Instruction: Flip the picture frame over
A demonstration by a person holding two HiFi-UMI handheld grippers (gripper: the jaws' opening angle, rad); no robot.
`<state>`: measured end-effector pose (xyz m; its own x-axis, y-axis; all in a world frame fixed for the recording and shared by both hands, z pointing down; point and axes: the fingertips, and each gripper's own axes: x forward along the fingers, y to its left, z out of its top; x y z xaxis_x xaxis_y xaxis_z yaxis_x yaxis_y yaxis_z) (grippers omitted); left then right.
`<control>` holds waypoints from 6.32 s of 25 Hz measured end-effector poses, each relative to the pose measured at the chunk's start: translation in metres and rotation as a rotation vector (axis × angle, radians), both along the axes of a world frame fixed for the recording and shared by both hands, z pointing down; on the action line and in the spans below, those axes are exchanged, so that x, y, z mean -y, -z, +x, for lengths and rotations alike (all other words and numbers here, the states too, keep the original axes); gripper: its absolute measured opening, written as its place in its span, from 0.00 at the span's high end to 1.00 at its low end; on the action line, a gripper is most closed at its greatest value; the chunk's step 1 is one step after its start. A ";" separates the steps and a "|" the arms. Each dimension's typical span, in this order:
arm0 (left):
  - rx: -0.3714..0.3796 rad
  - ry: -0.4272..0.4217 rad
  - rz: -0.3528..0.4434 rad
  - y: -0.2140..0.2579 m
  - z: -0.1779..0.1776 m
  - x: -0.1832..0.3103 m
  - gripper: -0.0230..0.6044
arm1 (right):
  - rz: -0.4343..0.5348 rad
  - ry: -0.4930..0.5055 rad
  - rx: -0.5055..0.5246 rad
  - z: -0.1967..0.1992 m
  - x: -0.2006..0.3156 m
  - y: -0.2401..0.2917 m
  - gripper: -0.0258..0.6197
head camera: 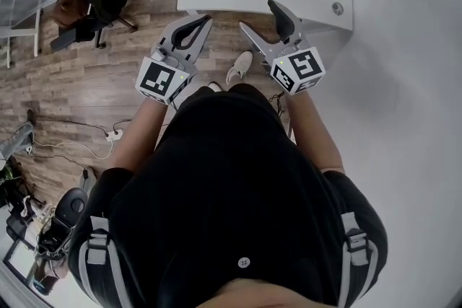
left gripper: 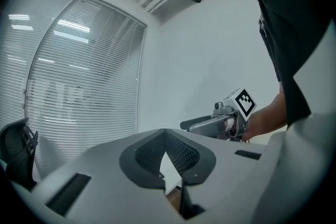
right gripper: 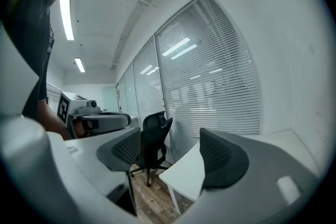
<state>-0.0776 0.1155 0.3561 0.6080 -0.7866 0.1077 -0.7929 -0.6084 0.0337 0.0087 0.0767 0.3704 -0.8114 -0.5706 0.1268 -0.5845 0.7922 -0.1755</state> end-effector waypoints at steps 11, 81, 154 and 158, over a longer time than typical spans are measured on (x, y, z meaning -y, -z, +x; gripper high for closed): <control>0.019 0.035 0.003 0.012 0.024 0.094 0.96 | -0.020 -0.007 0.022 0.037 0.087 -0.005 0.42; 0.030 -0.494 -0.257 -0.214 0.005 0.330 0.96 | -0.703 -0.684 -0.478 -0.016 0.255 -0.357 0.69; -0.025 -0.174 -0.102 -0.120 0.026 0.333 0.96 | -0.928 -0.379 0.461 0.010 0.281 -0.224 0.88; -0.038 -0.148 -0.115 -0.126 0.024 0.334 0.96 | -0.952 -0.337 0.572 0.009 0.283 -0.228 0.88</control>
<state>-0.0541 -0.2181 0.4824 0.7217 -0.6717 0.1670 -0.6917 -0.7089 0.1380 0.0178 -0.2060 0.5987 -0.7142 -0.6395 0.2846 -0.3835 0.0173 -0.9234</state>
